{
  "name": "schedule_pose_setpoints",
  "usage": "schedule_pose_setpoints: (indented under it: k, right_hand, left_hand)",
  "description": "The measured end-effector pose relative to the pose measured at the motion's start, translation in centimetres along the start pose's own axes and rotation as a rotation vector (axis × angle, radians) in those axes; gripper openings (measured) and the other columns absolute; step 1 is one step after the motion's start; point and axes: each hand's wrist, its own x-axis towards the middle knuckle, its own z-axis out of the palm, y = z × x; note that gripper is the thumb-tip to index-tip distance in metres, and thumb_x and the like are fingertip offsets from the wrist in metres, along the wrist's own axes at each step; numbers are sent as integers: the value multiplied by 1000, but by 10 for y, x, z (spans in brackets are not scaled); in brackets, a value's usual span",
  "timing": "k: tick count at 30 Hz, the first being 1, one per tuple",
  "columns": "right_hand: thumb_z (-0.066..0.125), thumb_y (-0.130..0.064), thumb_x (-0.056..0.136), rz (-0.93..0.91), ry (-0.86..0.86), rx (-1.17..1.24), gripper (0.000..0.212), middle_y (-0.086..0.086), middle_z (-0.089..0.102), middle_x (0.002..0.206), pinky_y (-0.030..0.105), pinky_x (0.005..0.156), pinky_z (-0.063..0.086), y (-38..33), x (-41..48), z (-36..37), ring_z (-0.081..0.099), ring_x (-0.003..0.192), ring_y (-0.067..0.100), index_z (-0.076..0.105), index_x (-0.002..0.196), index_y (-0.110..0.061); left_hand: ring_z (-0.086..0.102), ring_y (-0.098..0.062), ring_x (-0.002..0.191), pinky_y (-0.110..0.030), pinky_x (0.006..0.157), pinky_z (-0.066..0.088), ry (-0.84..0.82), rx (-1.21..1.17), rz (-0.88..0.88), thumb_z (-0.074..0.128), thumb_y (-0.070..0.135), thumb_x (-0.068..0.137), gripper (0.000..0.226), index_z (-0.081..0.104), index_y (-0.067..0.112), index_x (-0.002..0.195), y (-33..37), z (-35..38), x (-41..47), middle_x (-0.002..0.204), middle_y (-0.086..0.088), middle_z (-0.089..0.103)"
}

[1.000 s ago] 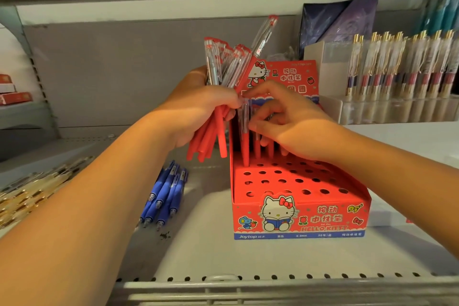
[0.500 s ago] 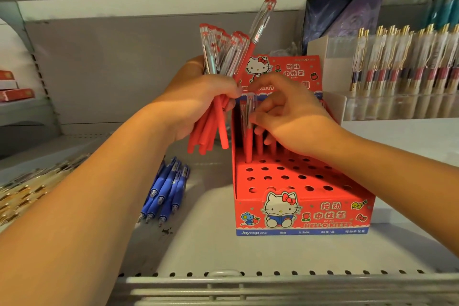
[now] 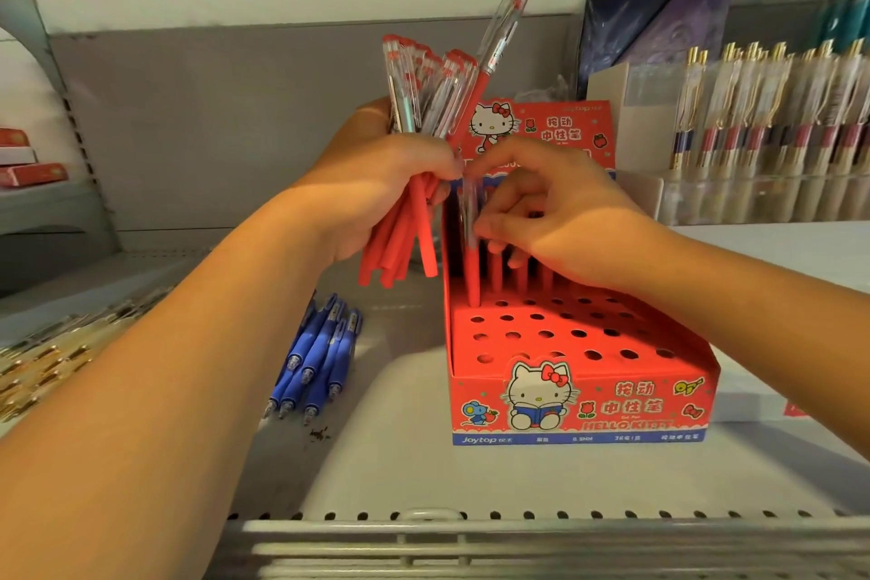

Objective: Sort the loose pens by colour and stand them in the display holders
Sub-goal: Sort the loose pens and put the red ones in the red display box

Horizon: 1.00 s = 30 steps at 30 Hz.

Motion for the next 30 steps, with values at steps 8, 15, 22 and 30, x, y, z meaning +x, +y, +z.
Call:
schedule_pose_setpoints:
  k: [8,15,22,30]
  right_hand:
    - [68,-5,87,-1,-18,-66,33,0,69,84,36,54,56,-2,-6,-2,67,69,33,65,103,-33]
    - [68,-17,89,101,310,410,17,-1,69,80,24,34,43,-17,-1,-15,64,56,13,59,103,-19]
    - [62,-15,93,151,398,619,15,6,71,85,23,41,47,-21,3,-20,70,69,18,57,106,-10]
    - [53,-6,98,137,438,770,15,5,68,70,23,51,54,-27,4,-26,67,57,16,57,84,-10]
  left_hand:
    - [52,-20,50,-27,47,45,0,22,-43,65,4,63,21,60,7,83,-2,-1,-1,58,-9,55]
    - [49,-22,48,-27,48,42,-96,116,-56,67,7,63,14,60,8,75,-2,5,-5,55,-10,55]
    - [50,-23,53,-33,56,42,-218,262,-57,64,11,67,18,59,0,80,-1,8,-11,58,-12,55]
    - [51,-21,49,-27,51,43,-213,177,-105,71,7,74,11,60,9,76,2,2,-10,58,-10,56]
